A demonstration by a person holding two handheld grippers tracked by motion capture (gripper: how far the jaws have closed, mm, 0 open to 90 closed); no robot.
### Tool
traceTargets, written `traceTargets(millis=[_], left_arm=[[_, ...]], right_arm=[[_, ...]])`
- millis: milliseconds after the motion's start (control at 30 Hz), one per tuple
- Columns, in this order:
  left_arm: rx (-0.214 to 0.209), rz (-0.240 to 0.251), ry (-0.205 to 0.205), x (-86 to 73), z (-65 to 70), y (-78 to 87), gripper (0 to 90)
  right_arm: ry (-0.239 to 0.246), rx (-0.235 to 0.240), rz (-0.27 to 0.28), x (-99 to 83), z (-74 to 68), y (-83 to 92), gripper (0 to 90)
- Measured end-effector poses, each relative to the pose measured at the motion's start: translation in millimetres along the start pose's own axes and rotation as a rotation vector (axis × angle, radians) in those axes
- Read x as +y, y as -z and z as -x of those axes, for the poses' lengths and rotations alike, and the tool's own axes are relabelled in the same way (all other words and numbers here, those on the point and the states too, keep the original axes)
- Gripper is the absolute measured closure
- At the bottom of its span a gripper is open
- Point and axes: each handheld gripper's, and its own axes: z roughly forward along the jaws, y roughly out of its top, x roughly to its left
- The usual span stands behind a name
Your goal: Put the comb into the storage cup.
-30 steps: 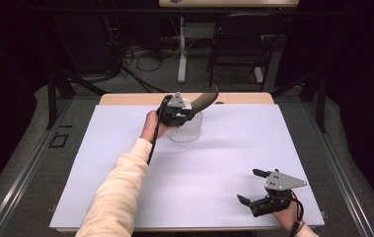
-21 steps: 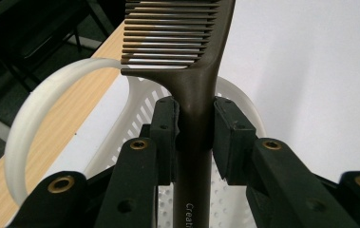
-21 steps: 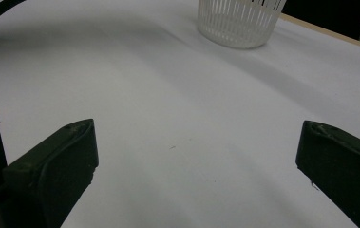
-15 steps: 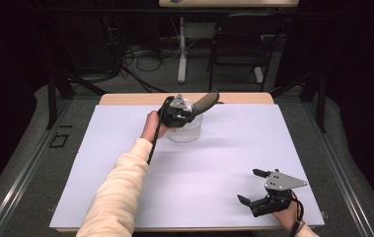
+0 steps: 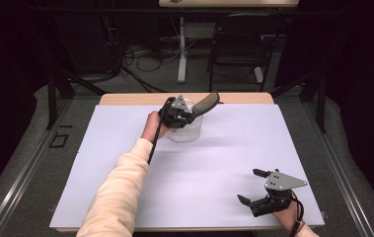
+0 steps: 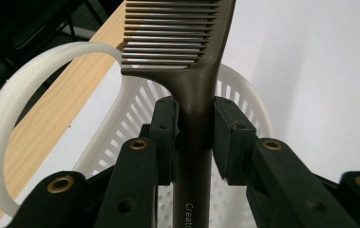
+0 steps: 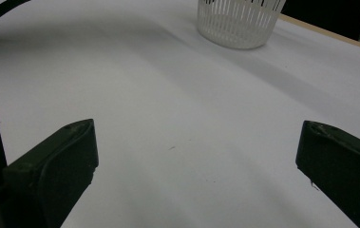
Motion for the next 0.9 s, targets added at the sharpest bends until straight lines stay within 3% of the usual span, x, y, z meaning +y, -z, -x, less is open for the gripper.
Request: traceTargets(millis=[733,900], left_arm=[[-0.002,-0.030,-0.002,-1.5,-0.1,-4.9,70.0],[-0.003,-0.023,0.014,-1.7,-0.7,-1.6,56.4]], right_arm=[[0.003,0.001,-0.001,0.0,0.1,-0.2,0.0],[0.001,0.001,-0.004,-0.2,0.3,0.0,0.0]])
